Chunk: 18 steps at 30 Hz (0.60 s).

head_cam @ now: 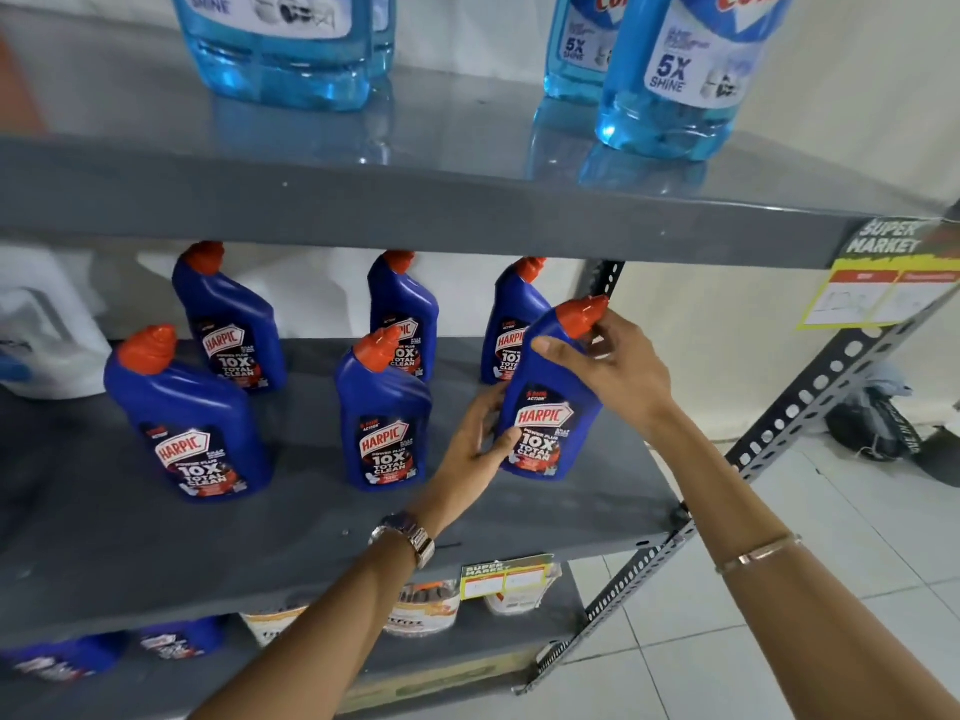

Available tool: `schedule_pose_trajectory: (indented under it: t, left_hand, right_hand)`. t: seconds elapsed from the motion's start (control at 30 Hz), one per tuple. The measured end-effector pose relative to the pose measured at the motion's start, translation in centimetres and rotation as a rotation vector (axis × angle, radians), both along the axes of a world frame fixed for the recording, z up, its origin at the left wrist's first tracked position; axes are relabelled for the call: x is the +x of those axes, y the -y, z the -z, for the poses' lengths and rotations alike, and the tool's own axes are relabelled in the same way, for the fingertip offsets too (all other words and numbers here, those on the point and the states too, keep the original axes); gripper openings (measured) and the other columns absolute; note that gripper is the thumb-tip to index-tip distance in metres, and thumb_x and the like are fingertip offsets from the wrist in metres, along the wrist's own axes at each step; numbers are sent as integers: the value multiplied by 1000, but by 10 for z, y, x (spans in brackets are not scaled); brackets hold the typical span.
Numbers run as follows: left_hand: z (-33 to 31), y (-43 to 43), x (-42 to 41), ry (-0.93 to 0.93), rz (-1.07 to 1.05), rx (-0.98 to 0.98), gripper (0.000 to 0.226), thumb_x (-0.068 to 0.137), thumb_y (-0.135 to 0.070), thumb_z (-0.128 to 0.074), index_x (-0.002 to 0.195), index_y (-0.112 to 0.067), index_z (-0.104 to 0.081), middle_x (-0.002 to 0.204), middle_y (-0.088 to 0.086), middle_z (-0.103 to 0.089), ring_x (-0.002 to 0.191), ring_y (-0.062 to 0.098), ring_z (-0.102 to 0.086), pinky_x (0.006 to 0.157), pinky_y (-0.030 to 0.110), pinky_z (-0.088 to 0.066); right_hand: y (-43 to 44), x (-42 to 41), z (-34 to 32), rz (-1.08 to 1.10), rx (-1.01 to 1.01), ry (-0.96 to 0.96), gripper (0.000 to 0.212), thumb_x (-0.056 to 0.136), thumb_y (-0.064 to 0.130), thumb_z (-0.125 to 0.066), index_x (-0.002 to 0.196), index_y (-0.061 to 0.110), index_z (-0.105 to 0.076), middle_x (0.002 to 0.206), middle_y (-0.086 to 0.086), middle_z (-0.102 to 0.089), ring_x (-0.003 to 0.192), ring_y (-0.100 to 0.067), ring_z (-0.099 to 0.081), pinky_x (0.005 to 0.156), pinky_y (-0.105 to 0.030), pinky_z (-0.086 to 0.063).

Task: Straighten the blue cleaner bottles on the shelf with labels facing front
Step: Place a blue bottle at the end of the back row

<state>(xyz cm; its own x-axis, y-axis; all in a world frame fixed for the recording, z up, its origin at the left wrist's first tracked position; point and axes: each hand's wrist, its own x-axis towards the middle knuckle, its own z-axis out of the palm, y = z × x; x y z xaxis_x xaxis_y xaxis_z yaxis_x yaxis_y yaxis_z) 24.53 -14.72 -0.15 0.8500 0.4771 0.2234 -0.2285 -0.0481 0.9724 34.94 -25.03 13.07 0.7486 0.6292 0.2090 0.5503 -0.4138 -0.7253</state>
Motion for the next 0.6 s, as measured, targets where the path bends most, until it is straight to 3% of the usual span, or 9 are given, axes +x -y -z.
schedule_pose_trajectory:
  t: [0.1, 0.17, 0.3, 0.43, 0.6]
  left_hand:
    - [1, 15, 2, 89, -221, -14, 48, 86, -22, -59, 128, -29, -37, 134, 8, -43, 121, 18, -50, 89, 28, -51]
    - [1, 26, 5, 112, -266, 66, 47, 82, -38, -58, 124, -45, -38, 129, -2, -41, 122, 11, -46, 98, 31, -46]
    - [-1, 43, 16, 69, -169, 134, 75, 63, -37, -78, 124, -47, -35, 128, -8, -36, 119, 2, -46, 94, 18, -46]
    - [1, 41, 22, 54, -268, 190, 83, 64, -23, -81, 130, -40, -34, 118, -1, -35, 113, -2, -45, 90, 3, -38]
    - [1, 32, 22, 71, -323, 278, 86, 57, -35, -81, 128, -42, -33, 123, 2, -34, 119, 4, -41, 94, 6, -37]
  right_hand:
    - [0, 5, -5, 218, -19, -15, 49, 61, 73, -60, 84, 30, -56, 88, 2, -68, 83, -25, -64, 78, -35, -49]
    - [-1, 10, -10, 326, 20, -123, 47, 59, 69, -63, 81, 27, -60, 80, -4, -71, 75, -31, -68, 77, -41, -54]
    - [-5, 10, -22, 216, -33, -150, 35, 68, 47, -70, 84, 16, -65, 56, -5, -63, 54, -29, -67, 68, -46, -60]
    - [2, 13, -32, -5, -9, -255, 34, 74, 32, -74, 98, 9, -64, 73, -10, -64, 54, -19, -60, 58, -39, -60]
    - [7, 16, -27, -102, 45, -296, 33, 76, 21, -74, 106, 13, -63, 94, -9, -66, 71, -15, -63, 62, -36, -61]
